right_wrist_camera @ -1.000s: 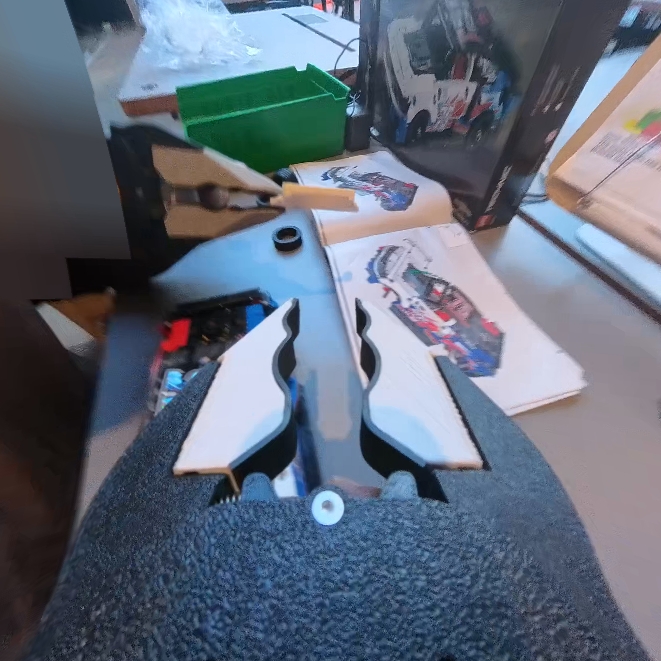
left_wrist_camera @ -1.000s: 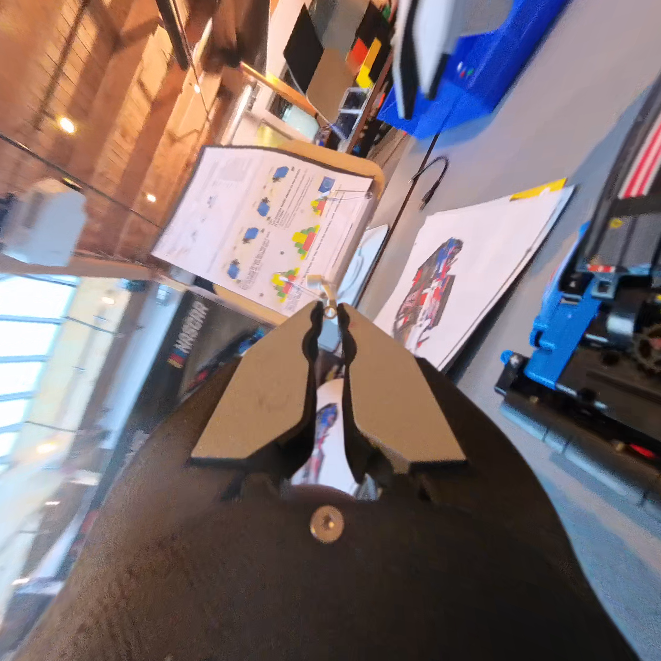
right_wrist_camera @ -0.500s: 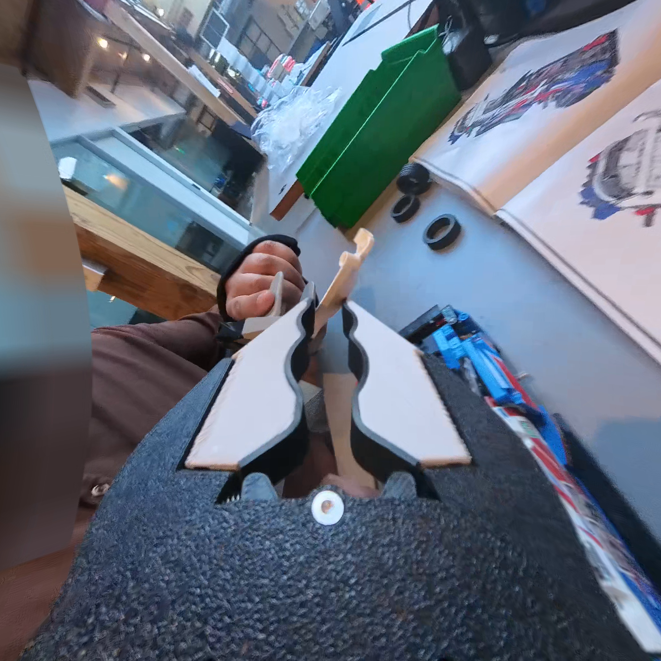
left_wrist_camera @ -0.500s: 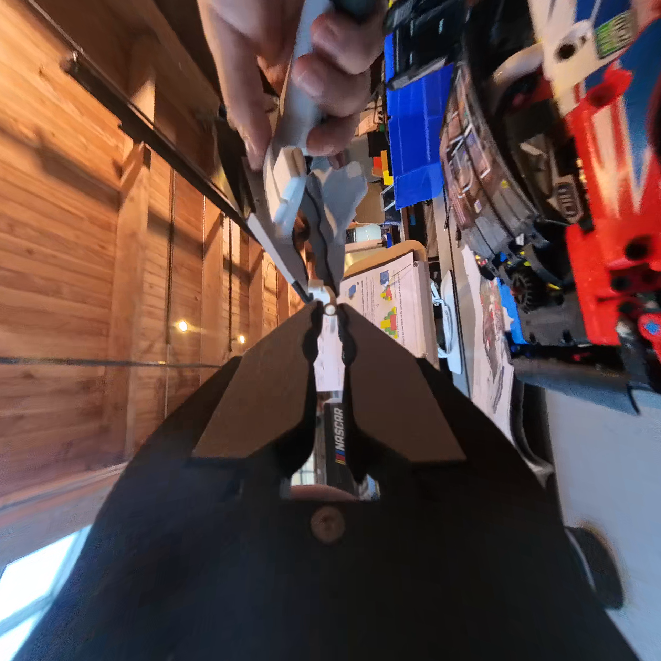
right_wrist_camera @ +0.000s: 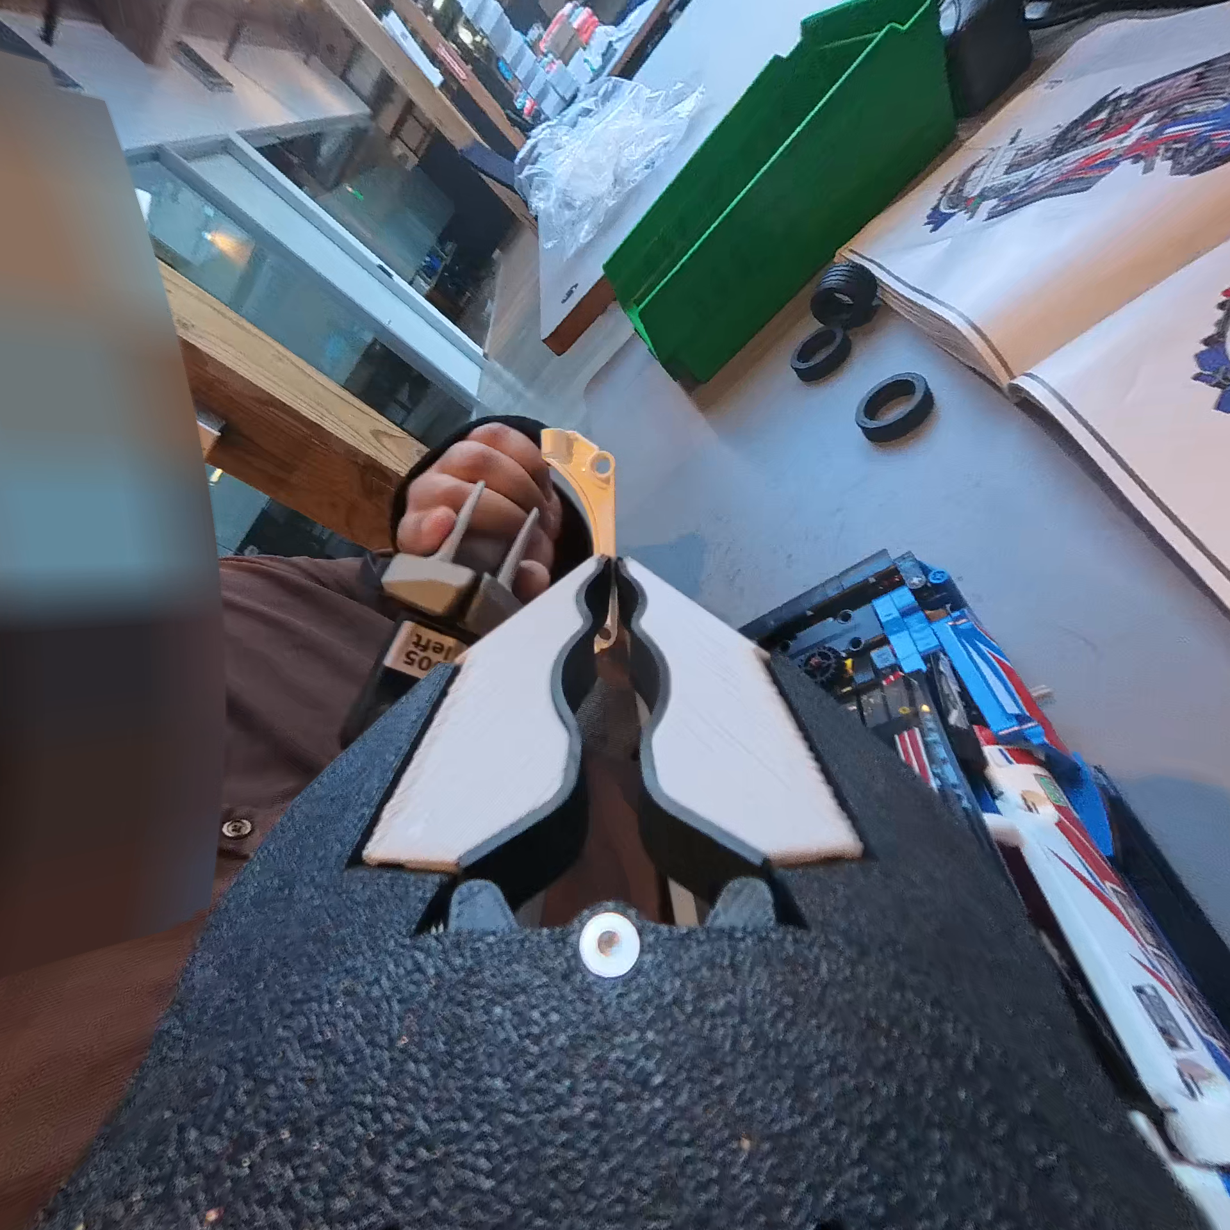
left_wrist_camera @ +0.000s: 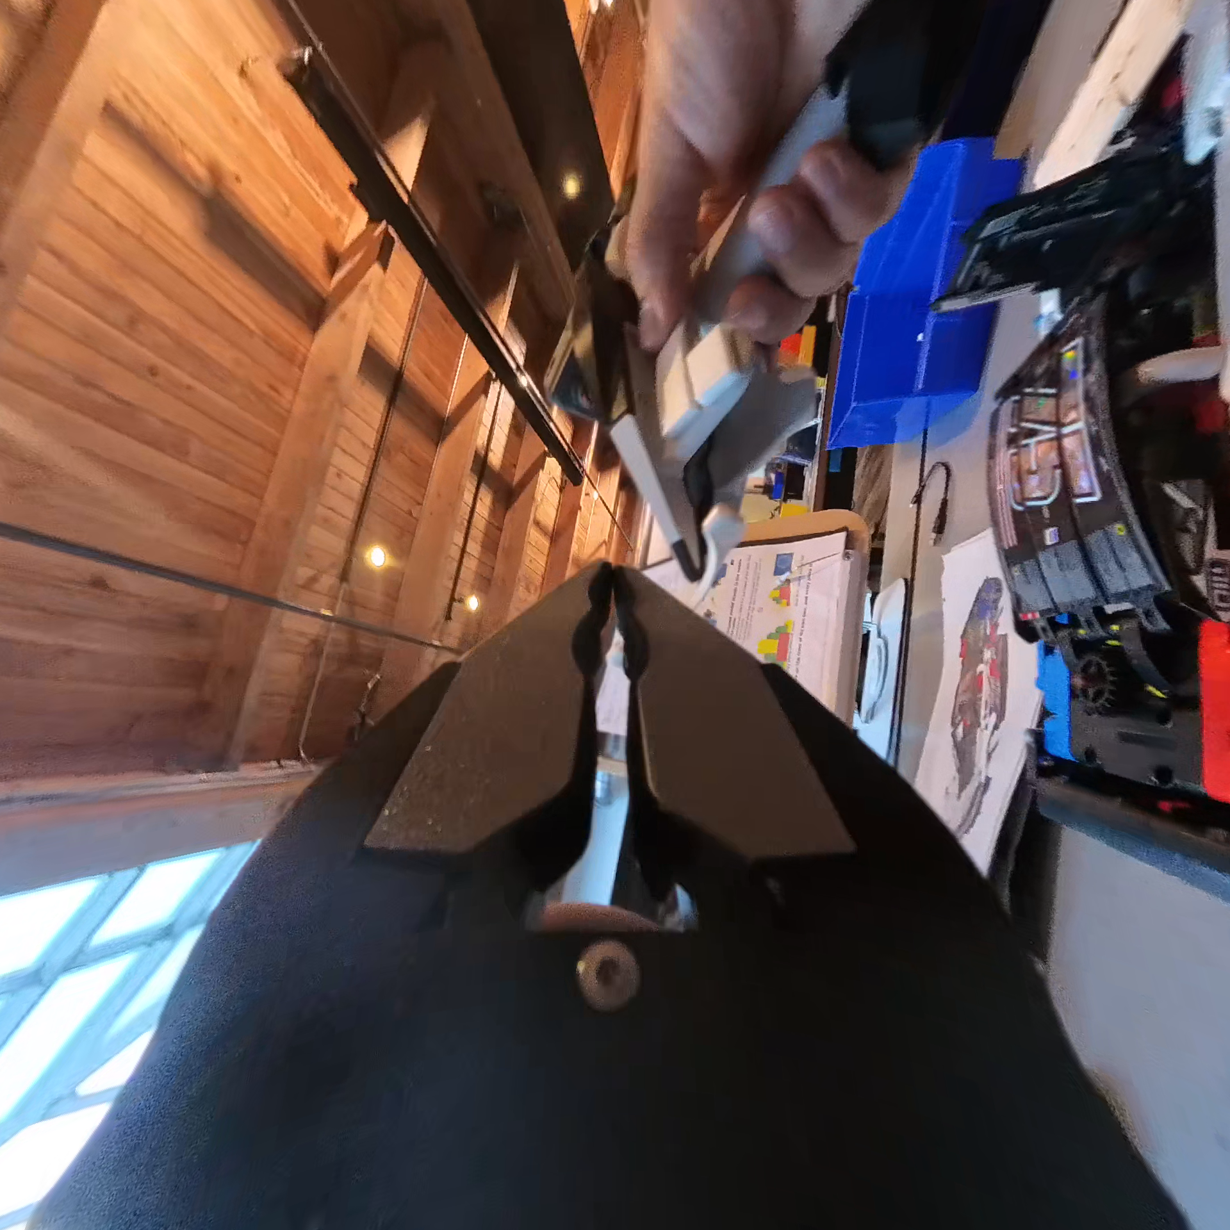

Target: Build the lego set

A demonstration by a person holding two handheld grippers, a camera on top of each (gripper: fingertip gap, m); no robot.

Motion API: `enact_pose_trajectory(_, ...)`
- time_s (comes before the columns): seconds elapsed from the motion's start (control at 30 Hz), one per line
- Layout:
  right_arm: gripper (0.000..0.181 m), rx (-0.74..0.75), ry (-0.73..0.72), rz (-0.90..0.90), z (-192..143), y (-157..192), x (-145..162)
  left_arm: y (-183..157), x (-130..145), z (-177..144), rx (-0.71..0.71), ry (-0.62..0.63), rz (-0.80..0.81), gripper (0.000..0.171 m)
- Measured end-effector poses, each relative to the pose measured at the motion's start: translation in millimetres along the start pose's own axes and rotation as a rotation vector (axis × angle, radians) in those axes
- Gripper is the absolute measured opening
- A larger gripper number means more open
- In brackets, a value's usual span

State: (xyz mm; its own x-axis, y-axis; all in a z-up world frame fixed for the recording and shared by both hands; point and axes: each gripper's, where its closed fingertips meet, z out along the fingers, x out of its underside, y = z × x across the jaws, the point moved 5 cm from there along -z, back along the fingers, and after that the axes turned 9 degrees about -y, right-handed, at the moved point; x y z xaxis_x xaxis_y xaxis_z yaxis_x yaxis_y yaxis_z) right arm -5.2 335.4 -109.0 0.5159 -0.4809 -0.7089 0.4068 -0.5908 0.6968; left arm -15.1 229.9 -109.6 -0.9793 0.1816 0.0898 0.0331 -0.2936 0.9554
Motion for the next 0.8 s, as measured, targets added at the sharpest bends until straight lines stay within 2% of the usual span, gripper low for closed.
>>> enact_pose_trajectory(0.07,0.001,0.035,0.013,-0.034,-1.1,-1.2,0.7,2.3,9.8,-6.4,-0.021,0.044,-0.141,0.0)
enact_pose_trajectory(0.2,0.001,0.125,0.057,-0.141,-2.4,-1.3,-0.2,-8.0,43.2,-28.3,0.073,0.191,-0.643,0.001)
enact_pose_trajectory(0.3,0.001,0.196,0.107,-0.238,0.3,-2.2,-0.1,-29.2,70.6,-53.0,0.124,0.324,-0.857,0.007)
enact_pose_trajectory(0.4,0.001,0.213,0.159,-0.342,11.0,4.9,-0.1,-46.6,90.7,-80.9,0.108,0.449,-0.971,0.01)
enact_pose_trajectory(0.5,0.001,0.254,0.256,-0.46,34.0,9.2,-3.8,-57.8,104.0,-95.6,0.129,0.514,-1.035,0.011)
enact_pose_trajectory(0.6,0.001,0.264,0.427,-0.566,78.5,7.5,-12.5,-65.2,115.9,-110.8,0.146,0.577,-1.126,0.024)
enact_pose_trajectory(0.67,0.001,0.276,0.564,-0.611,111.9,-3.7,-12.7,-66.6,126.1,-128.5,0.101,0.614,-1.173,0.027)
enact_pose_trajectory(0.8,0.002,0.254,0.839,-0.605,166.4,-39.1,17.1,-67.5,147.6,-167.7,0.016,0.717,-1.234,0.037)
